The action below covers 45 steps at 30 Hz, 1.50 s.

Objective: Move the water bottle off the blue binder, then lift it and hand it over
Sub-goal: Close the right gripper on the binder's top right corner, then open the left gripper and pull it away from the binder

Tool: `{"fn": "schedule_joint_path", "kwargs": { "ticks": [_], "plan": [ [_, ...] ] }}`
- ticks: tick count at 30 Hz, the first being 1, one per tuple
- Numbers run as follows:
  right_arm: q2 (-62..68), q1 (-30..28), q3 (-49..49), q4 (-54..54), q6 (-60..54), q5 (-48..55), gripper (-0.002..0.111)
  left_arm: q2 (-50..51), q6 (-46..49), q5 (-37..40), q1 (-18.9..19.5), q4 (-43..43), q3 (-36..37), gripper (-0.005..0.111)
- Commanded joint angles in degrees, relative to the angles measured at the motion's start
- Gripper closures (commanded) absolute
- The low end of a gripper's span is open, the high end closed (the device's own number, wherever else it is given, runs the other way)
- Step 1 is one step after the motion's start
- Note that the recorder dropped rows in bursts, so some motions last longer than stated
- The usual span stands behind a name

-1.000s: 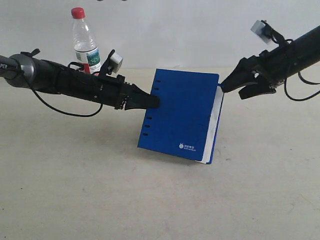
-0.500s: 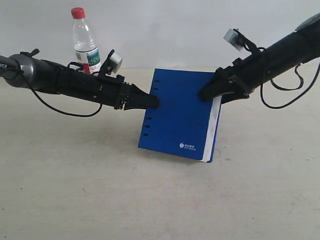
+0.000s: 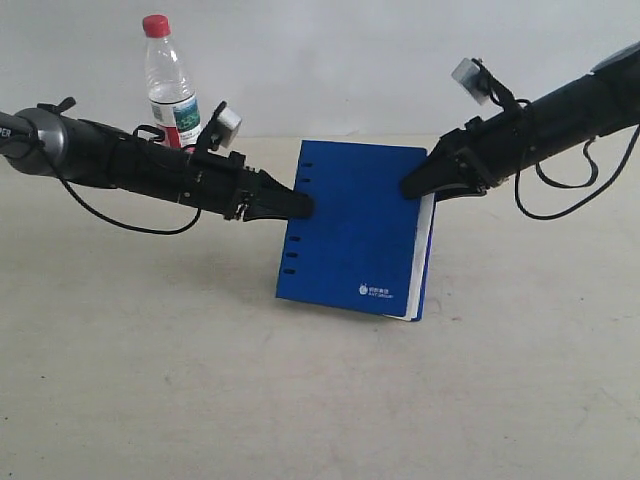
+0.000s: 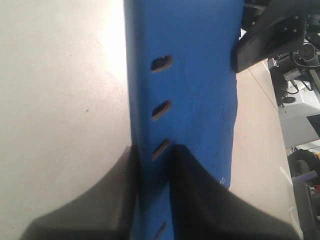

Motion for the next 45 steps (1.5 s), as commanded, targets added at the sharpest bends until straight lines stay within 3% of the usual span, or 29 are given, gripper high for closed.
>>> {"fn": "schedule_joint_path", "kwargs": {
  "ticks": [1,3,7,15,21,25,30,32,35,42,45],
  "plan": [
    [0.3,0.6,-0.1,2.3,-3.1,1.5,0.071,-0.7,0.4,1.8,-0.7,-2.9,-0.1,0.102],
    [0.3,0.6,-0.1,2.4,-3.5,1.5,0.078,-0.7,0.4,1.8,-0.7,-3.3,-0.1,0.102],
    [0.3,0.6,-0.1,2.8,-5.1,1.5,0.108,-0.7,0.3,1.8,-0.7,-3.4,-0.1,0.102],
    [0.3,0.6,-0.1,3.2,-6.9,1.5,0.108,-0.7,0.2,1.8,0.0,-3.4,-0.1,0.1],
    [0.3,0.6,-0.1,3.2,-7.5,1.5,0.108,-0.7,-0.3,1.8,2.2,-3.4,-0.1,0.064],
    [0.3,0.6,-0.1,3.2,-7.8,1.5,0.108,-0.7,-2.1,-0.7,3.0,-3.4,-0.1,0.054],
    [0.3,0.6,-0.1,3.2,-8.0,1.5,0.108,-0.7,-2.2,-3.9,3.8,-3.4,-0.1,0.058],
    [0.3,0.6,-0.1,3.2,-8.0,1.5,0.108,-0.7,-2.2,-4.9,3.8,-3.4,-0.1,0.069],
    [0.3,0.6,-0.1,3.2,-8.2,1.5,0.108,-0.9,-1.3,-5.9,3.9,-3.4,-0.1,0.102],
    [0.2,0.6,-0.1,4.8,-13.0,1.5,0.108,-6.3,4.6,-10.6,3.8,-2.9,-0.1,0.102],
    [-0.8,0.6,-0.1,5.4,-14.9,1.5,0.108,-11.3,5.8,-17.8,3.6,-0.9,0.7,0.102]
  ]
}}
